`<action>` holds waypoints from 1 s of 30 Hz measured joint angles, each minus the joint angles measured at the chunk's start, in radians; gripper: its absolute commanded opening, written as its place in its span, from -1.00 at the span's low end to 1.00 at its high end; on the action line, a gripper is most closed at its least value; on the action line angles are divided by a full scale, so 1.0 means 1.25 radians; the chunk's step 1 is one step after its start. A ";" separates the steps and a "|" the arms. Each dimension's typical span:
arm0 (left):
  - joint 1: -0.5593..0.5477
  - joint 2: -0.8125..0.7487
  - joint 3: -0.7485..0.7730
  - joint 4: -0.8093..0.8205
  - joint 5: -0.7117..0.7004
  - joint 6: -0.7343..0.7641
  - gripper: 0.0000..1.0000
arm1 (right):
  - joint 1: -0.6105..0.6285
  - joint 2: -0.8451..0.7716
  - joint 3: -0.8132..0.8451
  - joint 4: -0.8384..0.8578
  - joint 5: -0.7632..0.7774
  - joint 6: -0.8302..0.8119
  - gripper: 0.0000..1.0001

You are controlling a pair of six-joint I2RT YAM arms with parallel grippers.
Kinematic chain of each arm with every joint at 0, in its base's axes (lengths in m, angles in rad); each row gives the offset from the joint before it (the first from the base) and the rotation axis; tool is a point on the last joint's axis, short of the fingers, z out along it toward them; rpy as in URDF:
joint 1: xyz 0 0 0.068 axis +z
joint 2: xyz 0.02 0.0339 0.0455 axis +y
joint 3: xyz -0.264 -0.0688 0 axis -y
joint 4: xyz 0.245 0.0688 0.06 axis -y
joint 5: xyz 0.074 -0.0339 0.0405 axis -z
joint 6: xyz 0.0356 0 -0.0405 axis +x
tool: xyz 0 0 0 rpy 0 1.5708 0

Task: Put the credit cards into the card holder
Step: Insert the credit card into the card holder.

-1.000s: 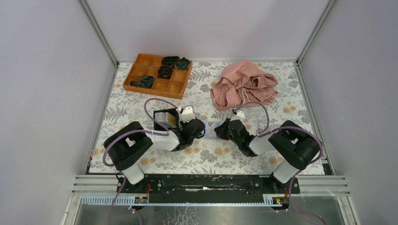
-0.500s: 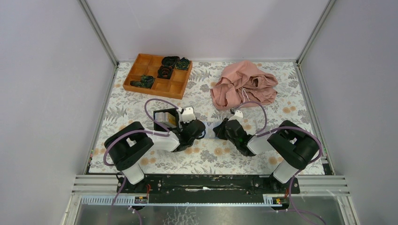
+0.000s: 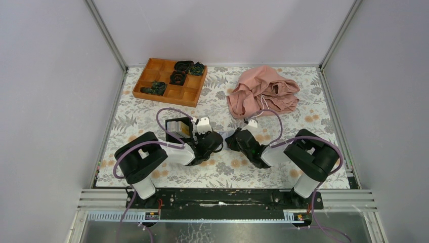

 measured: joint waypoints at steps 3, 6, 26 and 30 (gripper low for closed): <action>-0.002 0.001 -0.001 0.002 -0.004 -0.002 -1.00 | 0.013 0.013 0.019 -0.012 0.006 0.009 -1.00; -0.003 0.001 -0.003 0.004 -0.005 -0.002 -1.00 | 0.021 0.015 0.030 -0.028 0.022 0.017 -0.69; -0.038 -0.017 -0.009 0.002 0.042 -0.033 -1.00 | 0.061 -0.100 0.055 -0.280 0.071 -0.005 -0.36; -0.042 -0.021 -0.009 -0.001 0.061 -0.040 -1.00 | 0.064 -0.131 0.053 -0.330 0.071 -0.023 -0.34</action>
